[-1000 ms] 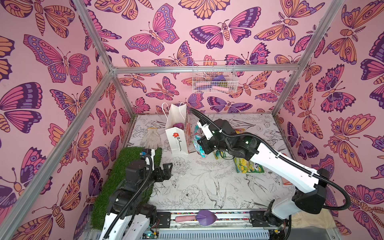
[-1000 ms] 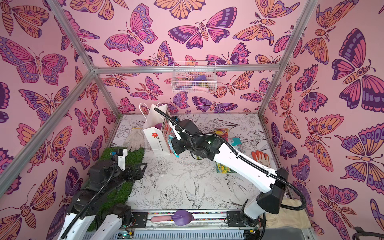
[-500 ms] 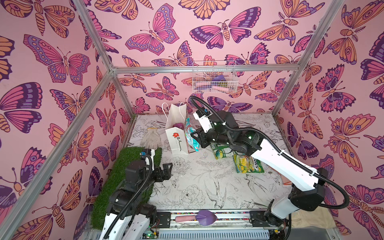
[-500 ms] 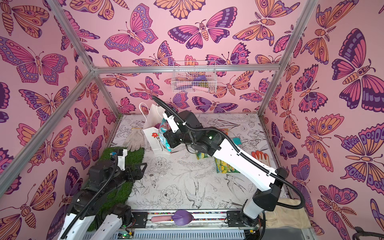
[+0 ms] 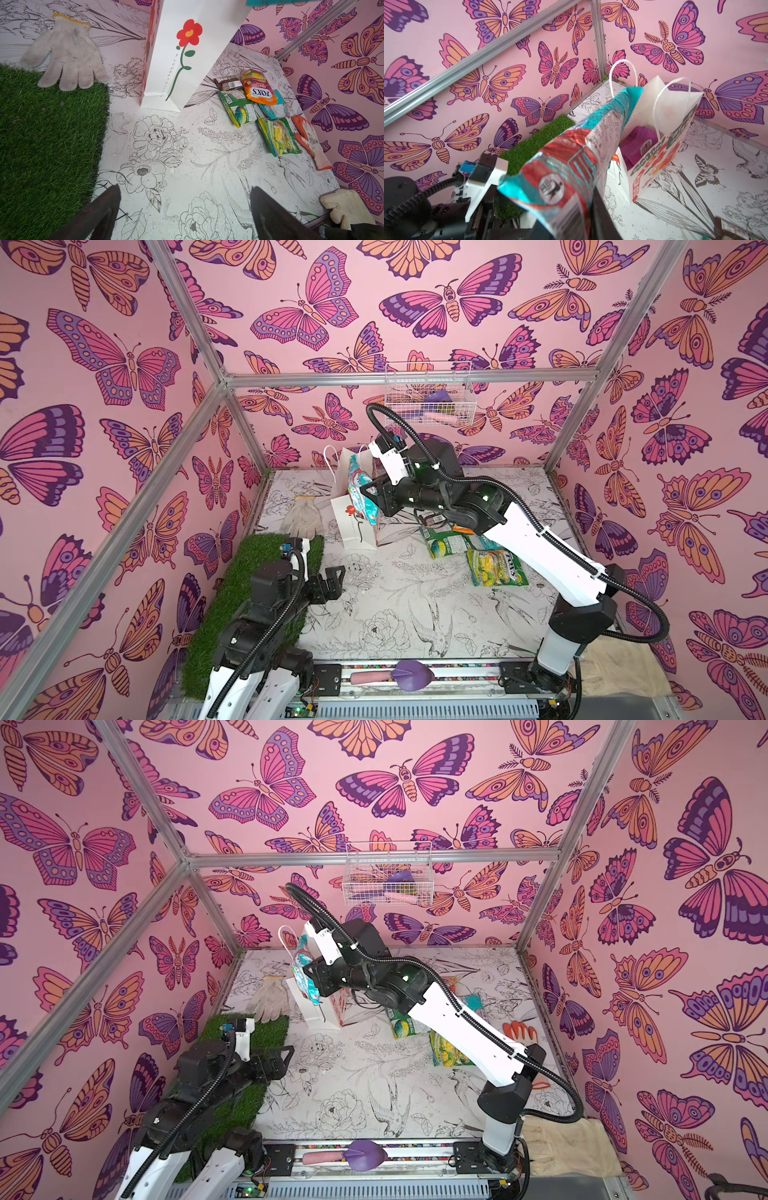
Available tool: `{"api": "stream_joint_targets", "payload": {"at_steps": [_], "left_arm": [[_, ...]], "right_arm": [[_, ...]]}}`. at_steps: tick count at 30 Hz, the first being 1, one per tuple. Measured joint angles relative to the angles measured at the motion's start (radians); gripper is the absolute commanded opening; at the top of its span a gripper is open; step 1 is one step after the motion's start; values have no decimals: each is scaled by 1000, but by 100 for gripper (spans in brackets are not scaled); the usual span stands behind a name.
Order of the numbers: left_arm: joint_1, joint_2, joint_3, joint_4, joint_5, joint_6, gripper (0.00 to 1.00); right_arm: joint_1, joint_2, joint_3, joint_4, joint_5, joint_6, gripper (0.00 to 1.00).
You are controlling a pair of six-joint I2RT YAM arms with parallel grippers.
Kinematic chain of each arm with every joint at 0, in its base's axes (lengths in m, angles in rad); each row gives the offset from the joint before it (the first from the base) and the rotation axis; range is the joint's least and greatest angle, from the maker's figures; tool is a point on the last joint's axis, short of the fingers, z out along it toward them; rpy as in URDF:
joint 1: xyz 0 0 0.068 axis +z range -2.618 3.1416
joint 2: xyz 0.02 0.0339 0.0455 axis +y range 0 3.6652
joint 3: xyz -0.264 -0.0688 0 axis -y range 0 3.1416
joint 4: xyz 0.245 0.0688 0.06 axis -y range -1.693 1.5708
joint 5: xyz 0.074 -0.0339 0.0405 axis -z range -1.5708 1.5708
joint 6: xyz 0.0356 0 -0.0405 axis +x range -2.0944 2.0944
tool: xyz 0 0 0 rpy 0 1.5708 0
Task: Place the snacks into the paper bag
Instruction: 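Carry the teal-and-red packet with the right gripper above the paper bag, then lower the packet into the paper bag and open the right gripper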
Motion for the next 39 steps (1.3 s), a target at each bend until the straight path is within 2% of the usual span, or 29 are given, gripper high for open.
{"api": "stream_joint_targets", "payload": {"at_steps": [11, 24, 39], "left_arm": [[0, -1, 0, 0, -2, 0, 99], [0, -2, 0, 0, -2, 0, 99], [0, -6, 0, 0, -2, 0, 99]], "right_arm": [[0, 183, 286, -23, 36, 1, 0], [-1, 252, 307, -21, 138, 0, 1], [-30, 304, 317, -21, 171, 5, 1]]}}
